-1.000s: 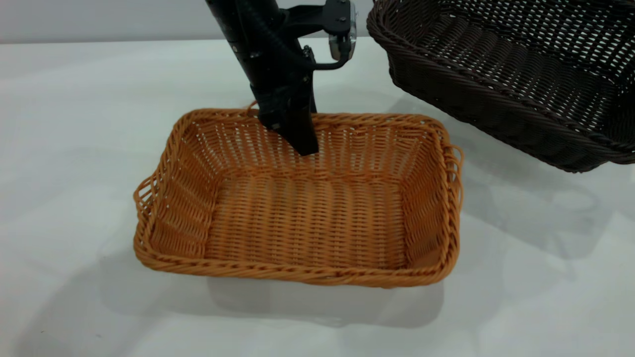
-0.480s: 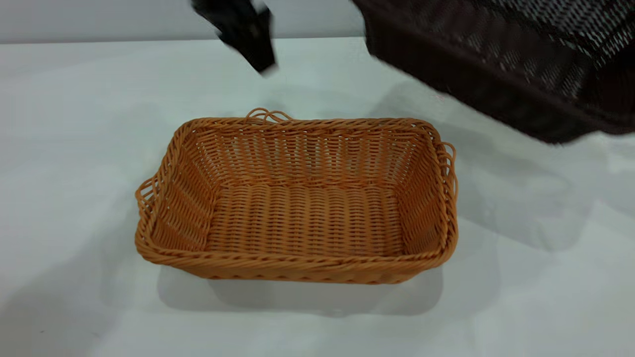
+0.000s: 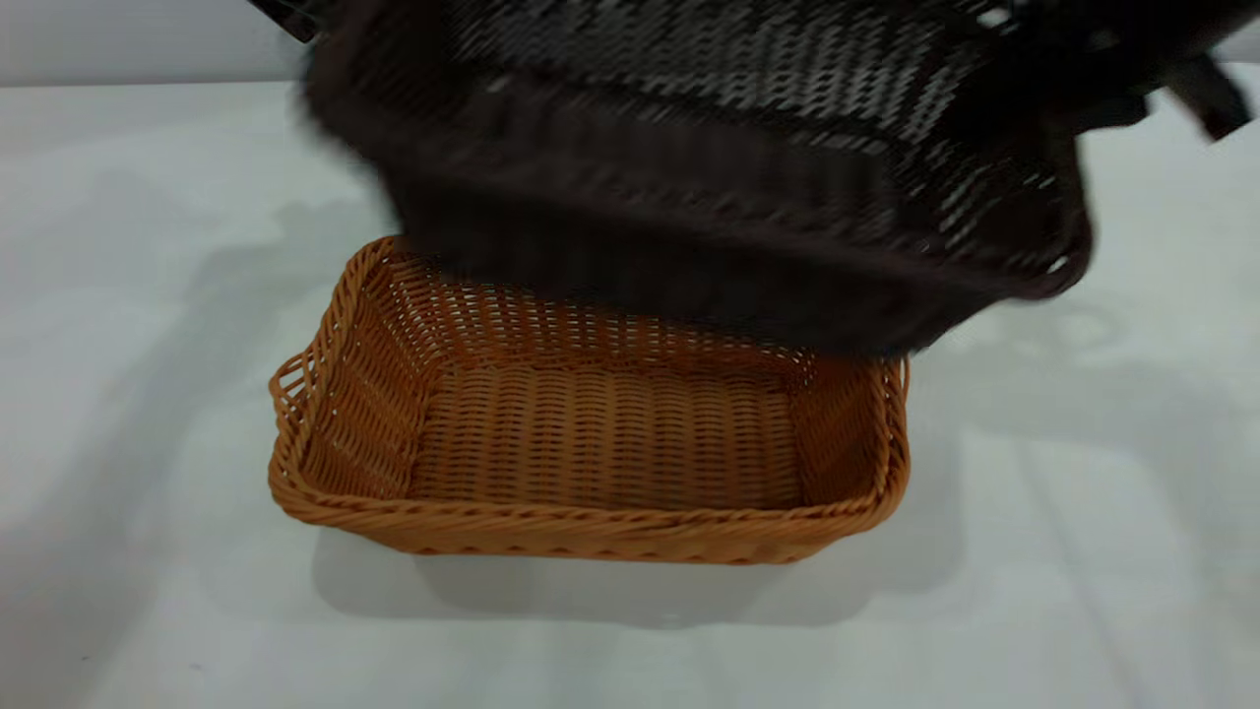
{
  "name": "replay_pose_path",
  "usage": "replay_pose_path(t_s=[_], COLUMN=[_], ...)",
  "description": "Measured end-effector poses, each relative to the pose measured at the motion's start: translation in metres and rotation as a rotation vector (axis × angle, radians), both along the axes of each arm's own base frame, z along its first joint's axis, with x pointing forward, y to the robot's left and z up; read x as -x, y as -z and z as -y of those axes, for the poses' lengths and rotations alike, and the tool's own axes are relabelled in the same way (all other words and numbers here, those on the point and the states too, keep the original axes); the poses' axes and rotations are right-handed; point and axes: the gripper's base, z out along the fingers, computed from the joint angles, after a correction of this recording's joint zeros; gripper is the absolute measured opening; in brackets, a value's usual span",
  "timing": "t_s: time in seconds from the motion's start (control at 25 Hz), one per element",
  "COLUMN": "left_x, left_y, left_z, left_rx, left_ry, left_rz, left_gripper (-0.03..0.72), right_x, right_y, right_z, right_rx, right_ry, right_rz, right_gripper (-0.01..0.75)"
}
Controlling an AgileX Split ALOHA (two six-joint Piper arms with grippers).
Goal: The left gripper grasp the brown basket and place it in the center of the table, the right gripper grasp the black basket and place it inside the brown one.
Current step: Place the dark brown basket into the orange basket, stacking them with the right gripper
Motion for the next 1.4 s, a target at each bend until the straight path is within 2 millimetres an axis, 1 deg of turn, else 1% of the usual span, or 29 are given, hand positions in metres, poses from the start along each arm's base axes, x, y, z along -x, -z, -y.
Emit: replay_pose_path(t_s=[0.12, 0.2, 0.36, 0.48, 0.8, 0.96, 1.04, 1.08, 1.16, 1.24, 1.32, 1.4], left_x=[-0.001, -0.001, -0.002, -0.002, -0.003, -0.006, -0.006, -0.006, -0.006, -0.006, -0.005, -0.003], left_y=[0.000, 0.000, 0.003, 0.009, 0.021, 0.022, 0.022, 0.022, 0.022, 0.018, 0.006, -0.013], left_z=[0.000, 0.000, 0.000, 0.000, 0.000, 0.000, 0.000, 0.000, 0.000, 0.000, 0.000, 0.000], left_rx=[0.003, 0.003, 0.003, 0.002, -0.002, -0.001, -0.001, -0.001, -0.001, -0.001, 0.003, 0.016], left_ry=[-0.006, -0.006, -0.008, -0.009, -0.011, -0.018, -0.021, -0.021, -0.021, -0.020, -0.021, -0.035], left_rz=[0.012, 0.012, 0.008, 0.000, -0.019, 0.003, 0.010, 0.012, 0.012, 0.016, 0.033, 0.064], left_gripper=[0.537, 0.537, 0.537, 0.537, 0.537, 0.537, 0.537, 0.537, 0.537, 0.537, 0.537, 0.537], right_x=[0.009, 0.012, 0.013, 0.012, 0.010, 0.010, 0.010, 0.010, 0.010, 0.008, 0.001, -0.008], right_y=[0.002, 0.006, 0.024, 0.039, 0.058, 0.066, 0.065, 0.065, 0.064, 0.062, 0.056, 0.046], right_z=[-0.028, -0.041, -0.058, -0.060, -0.060, -0.059, -0.060, -0.060, -0.061, -0.060, -0.058, -0.056], right_rx=[0.018, 0.028, 0.067, 0.090, 0.115, 0.121, 0.118, 0.114, 0.111, 0.100, 0.085, 0.054], right_ry=[-0.076, -0.089, -0.071, -0.056, -0.032, -0.031, -0.028, -0.026, -0.044, -0.078, -0.122, -0.162], right_rz=[-0.022, -0.031, -0.041, -0.063, -0.092, -0.111, -0.111, -0.111, -0.104, -0.093, -0.060, -0.033], right_gripper=[0.087, 0.087, 0.087, 0.087, 0.087, 0.104, 0.143, 0.179, 0.268, 0.379, 0.475, 0.557])
